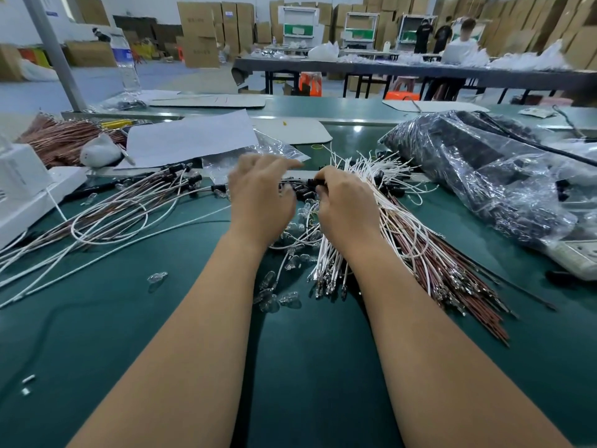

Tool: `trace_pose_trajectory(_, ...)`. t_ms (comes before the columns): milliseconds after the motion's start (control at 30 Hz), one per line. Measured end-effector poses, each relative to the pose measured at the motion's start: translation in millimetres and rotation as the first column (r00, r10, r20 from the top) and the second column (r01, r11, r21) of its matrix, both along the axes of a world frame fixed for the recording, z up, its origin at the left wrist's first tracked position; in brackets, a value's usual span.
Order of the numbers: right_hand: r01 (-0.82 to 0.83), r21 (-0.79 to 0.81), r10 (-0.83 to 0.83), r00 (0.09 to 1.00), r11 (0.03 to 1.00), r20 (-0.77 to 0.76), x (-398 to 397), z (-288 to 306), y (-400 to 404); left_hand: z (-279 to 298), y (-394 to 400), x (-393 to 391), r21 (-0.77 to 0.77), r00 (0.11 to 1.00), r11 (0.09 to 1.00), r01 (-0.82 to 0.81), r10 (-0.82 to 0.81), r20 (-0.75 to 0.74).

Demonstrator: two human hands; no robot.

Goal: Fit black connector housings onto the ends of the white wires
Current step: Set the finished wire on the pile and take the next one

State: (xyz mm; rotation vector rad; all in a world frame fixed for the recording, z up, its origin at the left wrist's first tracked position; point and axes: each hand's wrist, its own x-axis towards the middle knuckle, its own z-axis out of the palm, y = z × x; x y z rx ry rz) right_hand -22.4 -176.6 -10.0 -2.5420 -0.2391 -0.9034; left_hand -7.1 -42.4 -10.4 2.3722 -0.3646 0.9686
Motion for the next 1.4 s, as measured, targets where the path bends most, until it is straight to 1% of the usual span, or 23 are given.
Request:
trace_pose_trajectory(67,-0.052,0.022,0.052,0.999,0.998,-0.001,-1.5,-0.5,1.3,0.1,-6.8,-1.9,0.040,0.993,0.992,0.120,-0.120,-0.001)
trace_pose_trajectory(133,-0.071,0.023,0.071,0.997,0.997,0.009,-2.2,0.3,1.8,0.2,-7.6,-1.9,0.005,0.991,0.991,0.131,-0.131,-0.012)
trace_pose_trajectory(200,-0.048,0.013,0.048,0.998,0.999,0.040,-1.6,2.1,0.4,0.0,-3.1,0.8,-0.019,1.000,0.999,0.027,-0.027,-0.014)
trace_pose_trajectory(267,-0.006,0.017,0.005,0.998,1.000,0.057,-0.8,3.2,-2.1,-0.7,4.9,4.6,-0.081,0.993,0.990,-0.113,0.111,-0.035)
trace_pose_trajectory(300,0.008,0.017,-0.009,0.999,1.000,0.053,-0.3,2.9,-3.3,-1.3,8.8,5.5,-0.110,0.983,0.978,-0.177,0.171,-0.063)
trace_pose_trajectory(367,0.005,0.000,-0.005,1.000,1.000,0.023,0.0,1.0,-3.6,-3.8,13.1,5.4,-0.108,0.963,0.961,-0.255,0.244,-0.112)
trace_pose_trajectory(400,-0.008,-0.001,0.008,1.000,1.000,0.009,-0.2,-0.1,-3.0,-4.5,13.1,5.2,-0.091,0.964,0.964,-0.250,0.238,-0.121)
trace_pose_trajectory(433,-0.025,0.008,0.025,1.000,1.000,0.000,-0.4,-0.5,-2.3,-4.2,12.0,4.8,-0.075,0.973,0.976,-0.205,0.196,-0.119)
trace_pose_trajectory(500,-0.061,0.039,0.062,0.998,0.997,-0.012,-1.2,-0.1,-1.1,-1.5,6.4,2.7,-0.026,0.996,0.999,-0.035,0.032,-0.087)
trace_pose_trajectory(567,-0.093,0.052,0.094,0.995,0.994,-0.023,-1.8,-0.1,-1.0,0.6,-0.1,-0.5,0.032,0.993,0.995,0.100,-0.098,-0.062)
trace_pose_trajectory(633,-0.100,0.053,0.102,0.995,0.994,-0.022,-2.0,-0.3,-1.3,0.4,-2.4,-0.3,0.033,0.990,0.993,0.111,-0.108,-0.089)
trace_pose_trajectory(733,-0.111,0.035,0.112,0.993,0.993,-0.029,-2.3,-1.1,0.4,-2.9,0.6,1.8,-0.028,0.978,0.998,0.059,-0.064,-0.199)
trace_pose_trajectory(800,-0.140,0.056,0.142,0.989,0.989,-0.035,-2.5,-1.9,1.5,-3.9,2.5,1.5,-0.101,0.968,0.989,0.108,-0.127,-0.216)
trace_pose_trajectory(867,-0.154,0.097,0.158,0.987,0.983,-0.037,-1.9,-2.5,0.7,-2.4,1.9,-1.0,-0.170,0.958,0.967,0.191,-0.221,-0.181)
trace_pose_trajectory(933,-0.159,0.148,0.167,0.985,0.976,-0.044,-0.7,-3.1,-0.5,-0.9,1.6,-1.5,-0.219,0.949,0.946,0.241,-0.277,-0.149)
trace_pose_trajectory(1167,-0.095,0.429,0.154,0.982,0.898,-0.105,1.6,-2.3,-6.7,-5.3,5.7,3.6,-0.329,0.960,0.926,0.188,-0.244,-0.140)
trace_pose_trajectory(1233,-0.096,0.499,0.173,0.979,0.861,-0.110,1.0,-0.6,-7.4,-5.0,6.1,3.6,-0.327,0.962,0.927,0.185,-0.239,-0.135)
trace_pose_trajectory(1333,-0.084,0.625,0.209,0.969,0.776,-0.129,-0.2,3.7,-7.3,-4.3,6.0,3.0,-0.312,0.961,0.930,0.192,-0.243,-0.133)
trace_pose_trajectory(1400,-0.084,0.668,0.218,0.969,0.739,-0.119,-0.4,5.5,-8.2,-4.0,5.8,2.7,-0.308,0.960,0.930,0.201,-0.250,-0.130)
